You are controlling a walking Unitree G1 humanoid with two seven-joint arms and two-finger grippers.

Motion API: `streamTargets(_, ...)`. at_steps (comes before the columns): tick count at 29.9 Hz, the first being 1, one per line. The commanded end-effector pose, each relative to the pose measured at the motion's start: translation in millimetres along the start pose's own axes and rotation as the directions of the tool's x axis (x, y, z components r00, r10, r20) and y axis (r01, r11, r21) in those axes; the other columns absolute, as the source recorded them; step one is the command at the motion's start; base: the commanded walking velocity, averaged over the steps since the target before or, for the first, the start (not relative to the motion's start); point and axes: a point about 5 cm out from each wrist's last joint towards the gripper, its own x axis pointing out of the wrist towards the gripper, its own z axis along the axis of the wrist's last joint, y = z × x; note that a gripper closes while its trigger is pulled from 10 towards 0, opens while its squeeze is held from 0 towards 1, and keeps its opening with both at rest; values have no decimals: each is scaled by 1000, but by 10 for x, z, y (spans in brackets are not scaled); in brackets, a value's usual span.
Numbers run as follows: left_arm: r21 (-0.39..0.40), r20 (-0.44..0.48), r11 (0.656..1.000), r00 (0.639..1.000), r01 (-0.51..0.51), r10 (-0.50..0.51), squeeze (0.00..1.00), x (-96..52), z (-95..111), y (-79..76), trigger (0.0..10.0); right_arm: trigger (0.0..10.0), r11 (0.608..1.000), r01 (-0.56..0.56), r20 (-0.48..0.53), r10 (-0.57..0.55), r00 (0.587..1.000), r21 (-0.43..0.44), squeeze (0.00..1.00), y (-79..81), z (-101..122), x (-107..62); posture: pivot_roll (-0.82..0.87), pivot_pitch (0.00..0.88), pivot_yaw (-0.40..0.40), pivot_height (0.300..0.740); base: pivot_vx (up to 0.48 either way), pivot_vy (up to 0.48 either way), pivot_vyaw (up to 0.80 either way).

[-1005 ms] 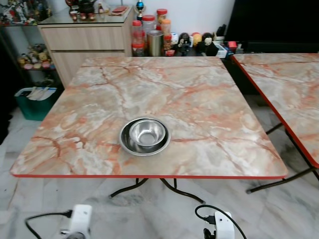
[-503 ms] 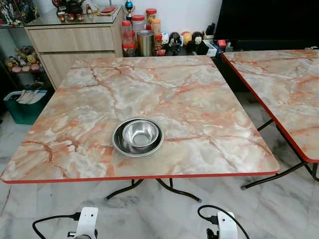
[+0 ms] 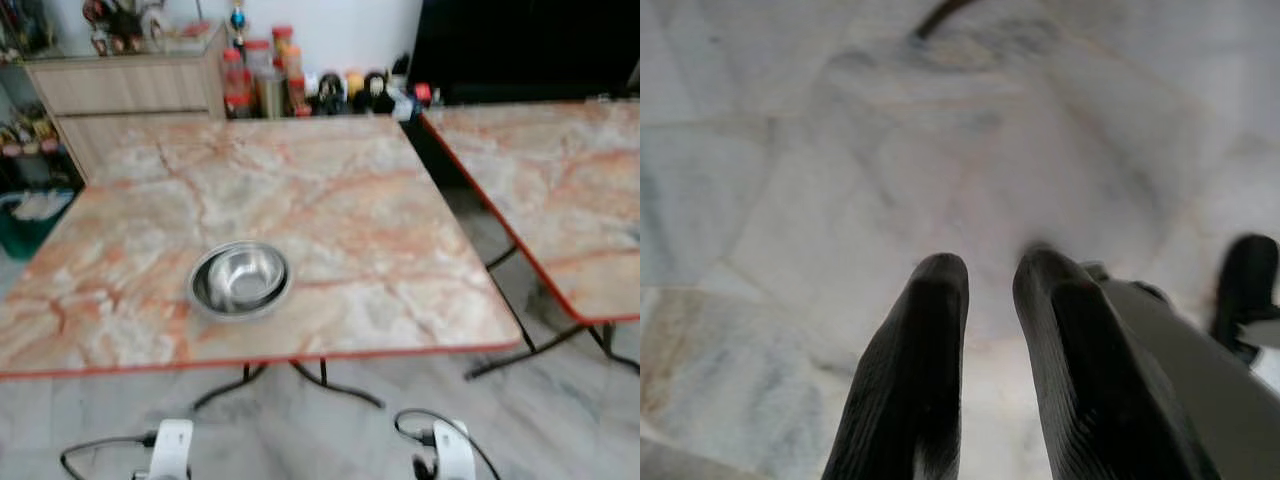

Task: Setting the table

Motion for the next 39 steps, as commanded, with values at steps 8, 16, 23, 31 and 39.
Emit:
streamTargets(8, -14, -1, 1000, 1000, -21, 21, 0, 1, 3, 66, 10000, 10000, 1000, -12, 10, 12, 1000, -1, 0, 40, 28, 7, -61, 0, -19, 740, 0, -411, 0)
streamTargets(16, -37, 8, 999, 999, -34, 34, 0, 4, 28, 74, 10000, 10000, 1000, -10, 10, 10, 1000, 6, 0, 40, 18, 4, -57, 0, -25, 740, 0, -398, 0)
streamTargets(23, -36, -1, 999, 999, -35, 35, 0, 1, 2, 61, 10000, 10000, 1000, -7, 10, 7, 1000, 11, 0, 35, 18, 4, -60, 9, -26, 740, 0, -386, 0)
streamTargets(31, -49, 5, 999, 1000, -17, 18, 0, -1, -6, 36, 10000, 10000, 1000, -5, 13, 5, 1000, 19, 0, 37, 16, 3, -61, 22, -21, 740, 0, 0, 0)
streamTargets(39, -82, 31, 996, 999, -34, 37, 0, 4, 53, 57, 10000, 10000, 1000, -6, 15, 5, 1000, 21, 0, 38, 14, 2, -64, 25, -22, 740, 0, 0, 0)
